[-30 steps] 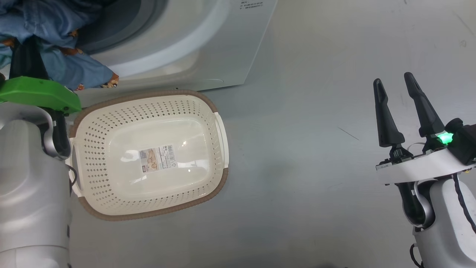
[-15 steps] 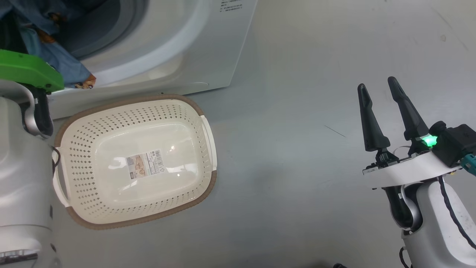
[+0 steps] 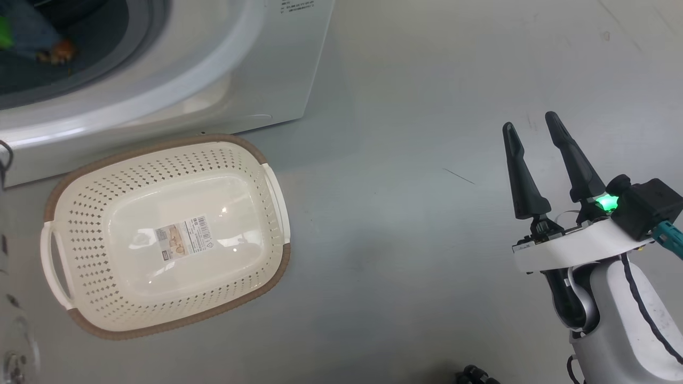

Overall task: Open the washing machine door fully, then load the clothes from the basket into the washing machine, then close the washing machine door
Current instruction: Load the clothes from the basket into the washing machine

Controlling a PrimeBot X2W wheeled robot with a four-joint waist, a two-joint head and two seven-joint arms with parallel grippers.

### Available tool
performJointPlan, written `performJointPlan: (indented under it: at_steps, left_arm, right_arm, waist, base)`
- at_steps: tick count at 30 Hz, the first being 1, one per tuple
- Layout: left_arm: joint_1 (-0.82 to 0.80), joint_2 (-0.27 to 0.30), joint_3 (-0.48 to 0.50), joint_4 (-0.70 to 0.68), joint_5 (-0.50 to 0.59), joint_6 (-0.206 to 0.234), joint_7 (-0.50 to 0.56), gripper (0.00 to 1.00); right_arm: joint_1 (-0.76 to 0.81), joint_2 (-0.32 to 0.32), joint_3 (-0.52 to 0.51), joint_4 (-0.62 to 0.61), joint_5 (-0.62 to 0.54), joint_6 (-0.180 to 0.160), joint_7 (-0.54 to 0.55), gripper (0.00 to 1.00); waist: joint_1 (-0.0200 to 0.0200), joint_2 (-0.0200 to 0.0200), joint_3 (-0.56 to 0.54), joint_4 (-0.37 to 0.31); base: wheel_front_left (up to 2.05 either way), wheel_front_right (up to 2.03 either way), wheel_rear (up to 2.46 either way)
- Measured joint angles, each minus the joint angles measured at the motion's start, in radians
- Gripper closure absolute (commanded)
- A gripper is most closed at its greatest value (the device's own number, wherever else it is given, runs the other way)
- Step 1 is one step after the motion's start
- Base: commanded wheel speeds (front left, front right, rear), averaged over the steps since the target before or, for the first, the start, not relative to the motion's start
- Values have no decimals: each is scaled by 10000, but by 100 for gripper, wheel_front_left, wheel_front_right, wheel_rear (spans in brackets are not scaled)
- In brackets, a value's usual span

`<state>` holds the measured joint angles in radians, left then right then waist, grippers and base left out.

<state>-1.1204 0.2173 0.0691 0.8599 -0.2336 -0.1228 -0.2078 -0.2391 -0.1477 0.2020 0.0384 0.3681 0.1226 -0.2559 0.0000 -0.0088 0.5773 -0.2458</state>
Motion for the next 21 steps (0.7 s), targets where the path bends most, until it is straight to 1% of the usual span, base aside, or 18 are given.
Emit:
performJointPlan:
  at_steps: [3,6,14,18,19,21]
  left_arm:
    - [-441,265,13,-219,148,4,-251,100]
    - [-704,410,-8,-286,313,4,-401,100]
    - [-531,639,-134,725,587,15,-397,100]
    - [-543,623,-322,1028,656,15,-397,100]
    - [-544,602,-360,1108,663,15,-397,96]
    - [-586,594,-372,1289,663,15,-397,59]
  right_arm:
    - [-15,4,2,-4,2,0,0,0]
    - [-67,27,35,-2,2,0,0,0]
    - [-233,161,420,40,12,2,0,0]
    - [-238,150,330,40,13,0,0,0]
    - [-238,150,311,40,13,0,0,0]
    - [-239,150,288,40,13,0,0,0]
  waist:
    - [0,0,78,-114]
    - [0,0,150,-217]
    - [0,0,222,-495]
    - [0,0,289,-606]
    - [0,0,302,-616]
    - [0,0,317,-627]
  base:
    - [0,0,0]
    - [0,0,0]
    - [0,0,0]
    - [0,0,0]
    - [0,0,0]
    - [0,0,0]
